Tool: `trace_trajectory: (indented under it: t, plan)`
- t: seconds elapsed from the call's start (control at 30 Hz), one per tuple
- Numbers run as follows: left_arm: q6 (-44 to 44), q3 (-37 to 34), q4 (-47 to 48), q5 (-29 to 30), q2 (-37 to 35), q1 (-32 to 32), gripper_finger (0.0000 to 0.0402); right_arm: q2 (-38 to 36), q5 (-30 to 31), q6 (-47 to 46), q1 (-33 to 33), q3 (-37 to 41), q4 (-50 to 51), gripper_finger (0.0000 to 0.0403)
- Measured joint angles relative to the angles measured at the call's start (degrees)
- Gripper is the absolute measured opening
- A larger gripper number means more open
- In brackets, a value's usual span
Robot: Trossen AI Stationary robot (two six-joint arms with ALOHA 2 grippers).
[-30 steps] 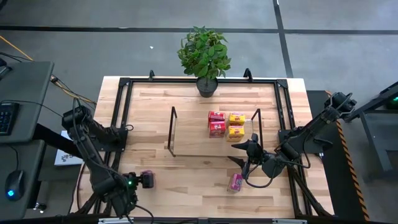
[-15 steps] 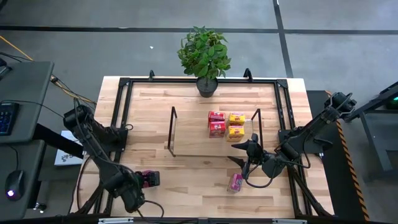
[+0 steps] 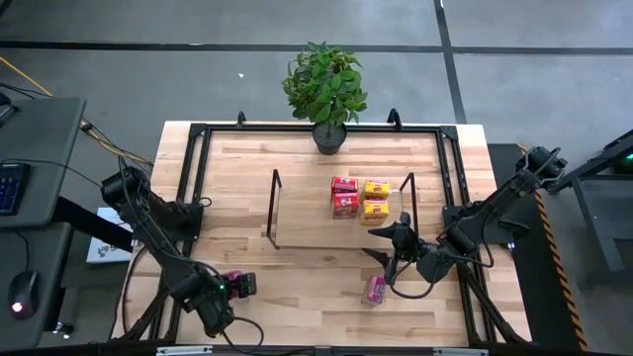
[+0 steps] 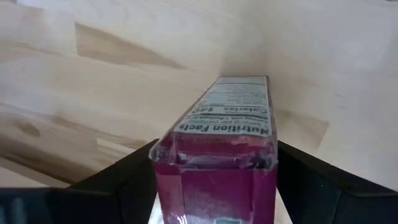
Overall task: Stack cereal on shelf
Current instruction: Put the left purple cereal box on the shelf
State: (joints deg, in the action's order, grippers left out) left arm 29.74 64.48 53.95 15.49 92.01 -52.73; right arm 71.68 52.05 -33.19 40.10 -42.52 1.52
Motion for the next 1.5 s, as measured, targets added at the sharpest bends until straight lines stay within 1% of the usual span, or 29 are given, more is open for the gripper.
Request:
trace_trajectory:
  t: [0.17, 0.37, 0.53, 0.77, 0.93, 1.3, 1.43, 1.5]
  plan:
    - [-2.52, -0.05, 0.07, -0.43, 0.18, 0.48, 0.0275, 0.00, 0.00, 0.04, 0.02, 0.00, 0.00, 0.0236]
    - [-2.52, -0.06, 0.02, -3.76, 1.11, 2.34, 0.0275, 0.00, 0.00, 0.01, 0.00, 0.00, 0.00, 0.0236]
    - [0.59, -0.05, 0.15, -6.14, 2.95, 3.71, 0.0275, 0.00, 0.00, 0.02, 0.01, 0.00, 0.00, 0.0236]
    - [0.94, -0.05, 0.19, -6.61, 4.90, 4.46, 0.0270, 0.00, 0.00, 0.15, 0.00, -0.04, 0.04, 0.0236]
    - [0.98, -0.05, 0.23, -7.60, 4.94, 4.44, 0.0243, 0.00, 0.00, 0.17, 0.02, -0.04, 0.17, 0.0236]
    - [0.22, -0.05, 0.60, -7.54, 4.76, 4.35, 0.0154, 0.00, 0.00, 0.17, 0.02, -0.04, 0.22, 0.0236]
    - [-4.42, 0.21, 1.07, -7.52, 4.10, 4.35, 0.0140, 0.00, 0.02, 0.16, 0.02, -0.04, 0.48, 0.0236]
    - [-7.43, 1.95, 2.78, -7.53, 3.76, 4.33, 0.0138, 0.02, 0.02, 0.16, 0.01, -0.04, 0.55, 0.0236]
